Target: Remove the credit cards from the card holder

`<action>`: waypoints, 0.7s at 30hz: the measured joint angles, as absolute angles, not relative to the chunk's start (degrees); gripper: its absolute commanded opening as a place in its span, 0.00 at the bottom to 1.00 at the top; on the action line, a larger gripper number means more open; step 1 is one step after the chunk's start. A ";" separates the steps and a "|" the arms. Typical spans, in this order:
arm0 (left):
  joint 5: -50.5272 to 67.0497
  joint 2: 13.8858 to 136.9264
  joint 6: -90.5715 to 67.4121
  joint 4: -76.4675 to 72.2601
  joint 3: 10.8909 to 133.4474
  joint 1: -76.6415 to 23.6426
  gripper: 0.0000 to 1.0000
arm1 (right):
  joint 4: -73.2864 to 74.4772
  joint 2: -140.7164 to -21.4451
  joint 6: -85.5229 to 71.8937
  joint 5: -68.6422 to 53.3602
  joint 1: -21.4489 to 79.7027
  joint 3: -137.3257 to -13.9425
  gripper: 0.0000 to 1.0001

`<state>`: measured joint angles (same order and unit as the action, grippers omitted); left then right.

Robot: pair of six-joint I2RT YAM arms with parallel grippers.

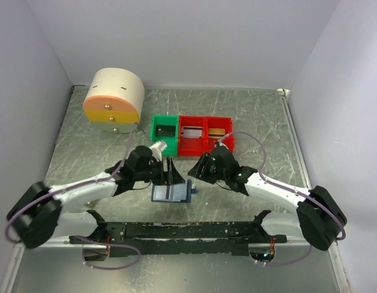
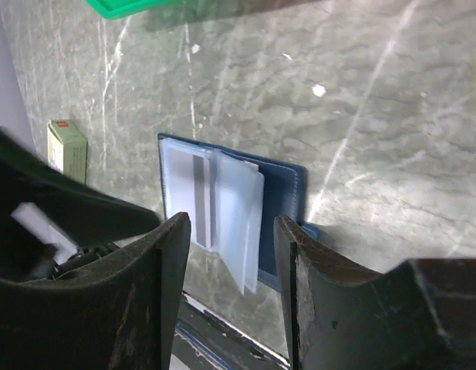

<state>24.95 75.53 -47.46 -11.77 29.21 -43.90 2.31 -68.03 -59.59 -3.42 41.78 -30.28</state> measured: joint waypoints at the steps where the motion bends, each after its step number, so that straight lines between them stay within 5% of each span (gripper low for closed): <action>1: 20.97 72.03 -47.09 -8.45 30.33 -43.94 0.84 | 2.50 -68.71 -59.13 -3.84 42.02 -31.11 0.48; 11: -15.68 49.06 -51.57 24.53 37.12 -43.75 0.88 | 4.49 -81.47 -55.22 -2.07 52.34 -45.63 0.42; 21: -20.62 46.06 -56.25 36.45 34.09 -43.70 0.86 | 7.25 -95.53 -55.18 -1.69 55.42 -52.27 0.39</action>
